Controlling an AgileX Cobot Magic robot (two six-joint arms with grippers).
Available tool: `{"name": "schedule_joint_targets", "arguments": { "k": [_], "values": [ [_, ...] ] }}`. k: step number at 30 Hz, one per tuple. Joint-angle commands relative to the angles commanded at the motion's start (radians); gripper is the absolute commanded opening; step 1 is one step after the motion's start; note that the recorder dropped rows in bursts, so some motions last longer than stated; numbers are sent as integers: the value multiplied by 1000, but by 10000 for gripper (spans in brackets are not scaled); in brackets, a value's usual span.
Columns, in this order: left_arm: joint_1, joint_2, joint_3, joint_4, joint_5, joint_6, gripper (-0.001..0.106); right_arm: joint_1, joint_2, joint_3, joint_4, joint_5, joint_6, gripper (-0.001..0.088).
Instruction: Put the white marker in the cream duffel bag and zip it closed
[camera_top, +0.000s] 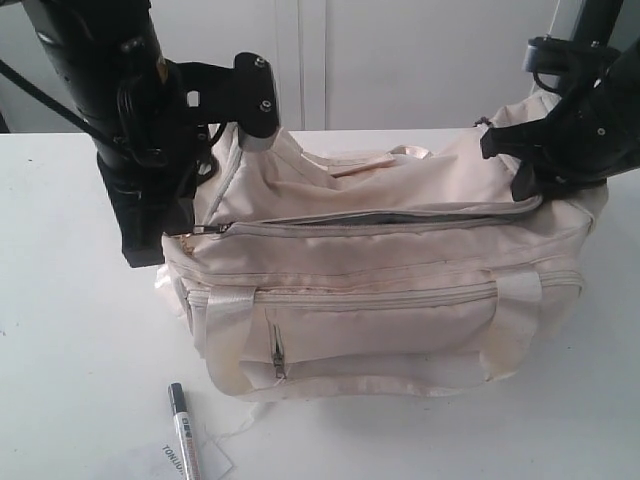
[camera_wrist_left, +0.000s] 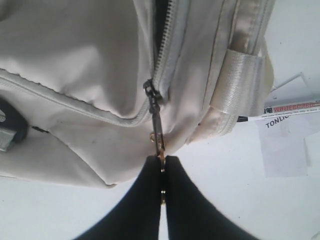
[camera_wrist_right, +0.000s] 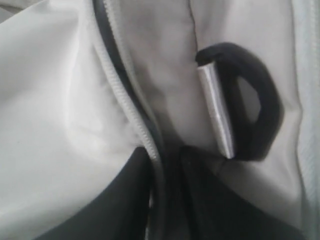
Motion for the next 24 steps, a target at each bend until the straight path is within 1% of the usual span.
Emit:
{"name": "schedule_joint_targets", "arguments": {
  "k": [8, 12, 18, 20, 22, 24],
  "values": [
    [0, 0, 0, -39, -24, -5, 0, 0, -71, 0, 2, -7, 0, 283],
    [0, 0, 0, -39, -24, -5, 0, 0, -119, 0, 23, -7, -8, 258],
    [0, 0, 0, -39, -24, -5, 0, 0, -173, 0, 23, -7, -30, 256],
    [0, 0, 0, -39, -24, -5, 0, 0, -184, 0, 23, -3, -30, 260],
    [0, 0, 0, -39, -24, -5, 0, 2, -192, 0, 25, 13, -33, 296],
    [0, 0, 0, -39, -24, -5, 0, 4, -194, 0, 114, 18, -127, 299]
  ]
}}
